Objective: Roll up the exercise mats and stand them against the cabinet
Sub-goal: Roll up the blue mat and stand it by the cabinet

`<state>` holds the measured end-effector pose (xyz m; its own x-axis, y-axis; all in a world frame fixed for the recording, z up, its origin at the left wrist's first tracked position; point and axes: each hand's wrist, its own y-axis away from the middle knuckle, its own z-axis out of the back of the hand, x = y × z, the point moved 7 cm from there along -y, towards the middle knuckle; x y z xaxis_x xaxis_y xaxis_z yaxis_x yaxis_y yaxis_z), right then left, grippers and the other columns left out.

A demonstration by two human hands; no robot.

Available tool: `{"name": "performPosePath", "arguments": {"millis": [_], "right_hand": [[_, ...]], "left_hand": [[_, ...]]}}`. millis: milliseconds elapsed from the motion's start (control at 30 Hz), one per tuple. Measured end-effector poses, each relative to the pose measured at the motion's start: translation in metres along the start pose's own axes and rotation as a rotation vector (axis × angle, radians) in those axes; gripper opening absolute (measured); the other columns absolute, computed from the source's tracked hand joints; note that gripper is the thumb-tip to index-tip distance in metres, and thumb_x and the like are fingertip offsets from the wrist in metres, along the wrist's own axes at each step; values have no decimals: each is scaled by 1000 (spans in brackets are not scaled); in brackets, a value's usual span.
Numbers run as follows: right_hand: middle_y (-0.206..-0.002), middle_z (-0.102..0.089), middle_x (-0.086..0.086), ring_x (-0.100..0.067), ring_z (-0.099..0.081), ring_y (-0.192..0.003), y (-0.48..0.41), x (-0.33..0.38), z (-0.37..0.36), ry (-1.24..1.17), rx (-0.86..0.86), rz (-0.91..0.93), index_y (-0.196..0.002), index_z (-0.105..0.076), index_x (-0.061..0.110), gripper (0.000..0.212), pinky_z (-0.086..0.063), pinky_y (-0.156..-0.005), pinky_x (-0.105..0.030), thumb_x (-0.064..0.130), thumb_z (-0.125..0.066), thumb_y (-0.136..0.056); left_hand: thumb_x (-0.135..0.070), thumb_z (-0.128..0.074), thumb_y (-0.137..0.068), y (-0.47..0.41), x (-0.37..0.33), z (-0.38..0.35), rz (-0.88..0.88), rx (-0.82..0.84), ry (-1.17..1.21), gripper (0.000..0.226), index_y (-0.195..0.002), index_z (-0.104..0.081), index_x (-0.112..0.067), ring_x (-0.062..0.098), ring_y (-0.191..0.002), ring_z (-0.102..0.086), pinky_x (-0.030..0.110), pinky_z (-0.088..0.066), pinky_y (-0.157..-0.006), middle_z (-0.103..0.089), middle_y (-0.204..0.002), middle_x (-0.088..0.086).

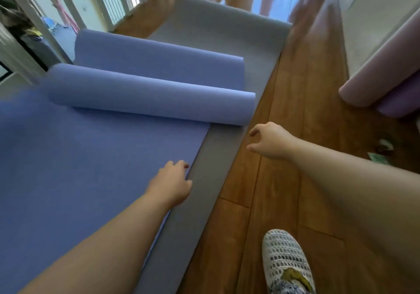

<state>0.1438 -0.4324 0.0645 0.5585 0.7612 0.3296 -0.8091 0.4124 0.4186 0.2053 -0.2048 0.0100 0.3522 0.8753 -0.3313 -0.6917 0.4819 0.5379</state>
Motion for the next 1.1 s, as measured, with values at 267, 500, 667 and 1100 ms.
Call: {"name": "performPosePath", "arguments": {"millis": [267,500,667,1100], "right_hand": [[-143,-33,-9,-29,-42,-124,-94,-20,-28,-294,-102,-31,-132,-50,29,44,-42,-93,-31,19,-62,-91],[-136,-45,-5,-22,-47,-122,-96,-29,-43,-400,-120,34,-125,-57,24,38,-40,-84,-23,11,-62,-90],[-108,-54,6,-10,-50,-99,-72,0,-30,-335,-249,173,-110,-69,23,26,-39,-82,-18,11,-64,-88],[-106,-71,0,-20,-60,-103,52,65,129,-305,-589,210,-96,-76,19,26,-48,-91,-30,6,-56,-87]], "left_hand": [[-46,-56,-90,-49,41,-54,153,-85,-165,84,-151,-1,-30,33,-145,3,58,-24,-108,9,-158,5],[-61,-48,-88,-60,64,-67,147,-100,-218,81,-150,-3,-34,33,-143,-2,58,-35,-102,5,-154,3],[-23,-40,-97,-58,52,-61,92,-122,-259,62,-151,-7,-19,39,-137,-19,49,-44,-98,-5,-152,13],[-9,-40,-94,35,16,110,95,-404,-135,22,-111,-53,-7,38,-105,-57,41,-45,-85,-59,-116,22]]}}
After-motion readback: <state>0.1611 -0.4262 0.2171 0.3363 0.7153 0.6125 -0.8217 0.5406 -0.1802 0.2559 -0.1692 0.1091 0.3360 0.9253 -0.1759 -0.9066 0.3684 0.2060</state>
